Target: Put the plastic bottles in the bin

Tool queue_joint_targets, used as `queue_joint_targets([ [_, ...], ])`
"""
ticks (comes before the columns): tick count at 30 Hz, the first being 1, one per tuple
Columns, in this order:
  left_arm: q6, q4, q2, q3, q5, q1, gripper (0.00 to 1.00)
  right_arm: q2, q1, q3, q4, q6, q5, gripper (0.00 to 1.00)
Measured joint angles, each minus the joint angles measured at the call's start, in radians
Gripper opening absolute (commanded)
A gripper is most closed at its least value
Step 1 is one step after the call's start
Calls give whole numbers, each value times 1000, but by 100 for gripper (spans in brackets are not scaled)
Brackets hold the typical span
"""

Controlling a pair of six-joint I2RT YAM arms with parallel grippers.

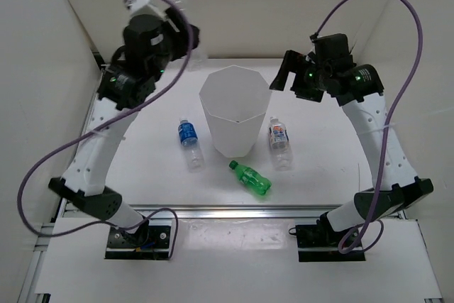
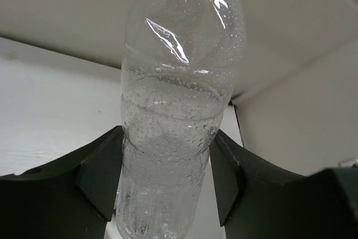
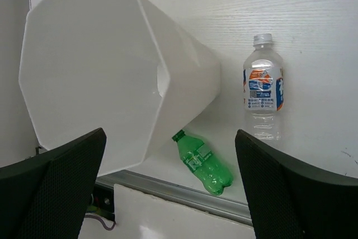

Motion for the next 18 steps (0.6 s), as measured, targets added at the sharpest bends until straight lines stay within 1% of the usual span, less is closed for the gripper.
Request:
queue_joint_targets([
  [3,63,27,117,66,22,-111,70,-36,-52,-62,26,26,-13,100],
  [5,100,24,199,66,36,-176,74,-53,-74,-98,39,37,-22,100],
  [6,116,17,235,61,46,-200,79,-62,-83,-119,45,45,-29,100],
  [7,126,14,272,48,49,-224,81,-72,-96,-143,56,52,-35,100],
  [9,139,-6,322,21,54,-263,84,-90,-121,-186,64,62,-51,100],
  [13,159,-47,340,-29,64,-298,100,-107,-169,-231,77,78,-76,100],
  [18,183,-47,299,6,7,-295,100,-122,-208,-336,116,83,-93,100],
])
